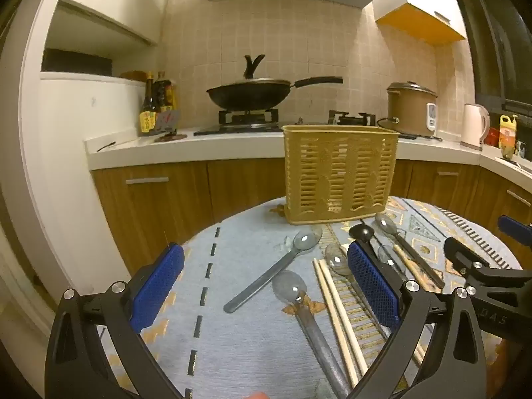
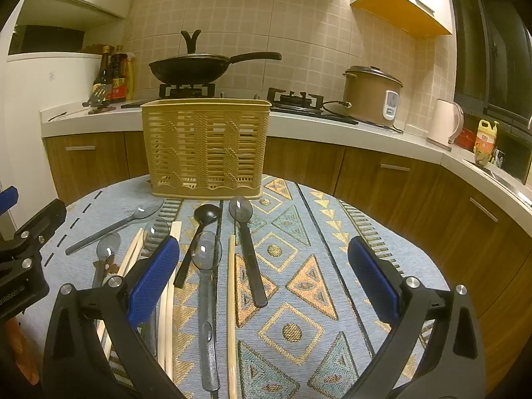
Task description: Organize utensils
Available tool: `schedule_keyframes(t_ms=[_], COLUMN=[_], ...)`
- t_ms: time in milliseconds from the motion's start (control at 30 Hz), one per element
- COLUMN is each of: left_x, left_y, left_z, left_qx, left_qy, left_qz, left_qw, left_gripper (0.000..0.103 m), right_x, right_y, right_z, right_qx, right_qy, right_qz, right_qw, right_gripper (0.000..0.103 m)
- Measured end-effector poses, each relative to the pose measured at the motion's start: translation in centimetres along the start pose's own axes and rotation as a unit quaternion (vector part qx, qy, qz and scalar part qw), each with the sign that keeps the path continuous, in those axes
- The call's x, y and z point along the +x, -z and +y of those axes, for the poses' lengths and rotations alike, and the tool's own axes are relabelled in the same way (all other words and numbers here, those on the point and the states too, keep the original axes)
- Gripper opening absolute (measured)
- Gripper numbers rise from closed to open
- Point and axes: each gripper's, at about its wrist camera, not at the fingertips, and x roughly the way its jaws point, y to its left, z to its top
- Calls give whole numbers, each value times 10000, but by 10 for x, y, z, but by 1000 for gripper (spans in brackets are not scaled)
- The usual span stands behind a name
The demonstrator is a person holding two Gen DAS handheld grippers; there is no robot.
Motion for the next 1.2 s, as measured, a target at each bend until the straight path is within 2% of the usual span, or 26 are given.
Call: schedule_keyframes(t_ms=[100, 200, 300, 433, 567, 967, 1200], left_x=[4, 12, 17, 5, -4, -69, -90], left_y=[3, 7, 9, -1, -13, -68, -82], left_z=[9, 13, 8, -3, -6, -1, -3], left_qx=[-203, -201, -142, 32, -4, -47, -92], left_qy=[-52, -139, -212, -286, -190, -578, -499], left_qz=[193, 385, 408, 269, 539, 17, -38], left_qw=[9996, 9990, 9988, 9992, 9984, 9983, 9987], left_gripper=[96, 96, 96, 96, 96, 96, 96], right_x=[0, 0, -1, -8, -24, -90, -117], right_y=[0, 0, -1, -5, -10, -49, -65], right_z=[0, 0, 0, -1, -7, -31, -32], right_qx=[7, 1, 14, 109, 204, 513, 544], right_qy=[-14, -11, -1, -77, 5, -49, -113], right_qz=[3, 6, -30, -191, -265, -584, -694], right_qw=[10000, 10000, 10000, 9997, 9994, 9970, 9960], right_gripper=[97, 97, 97, 97, 97, 97, 97])
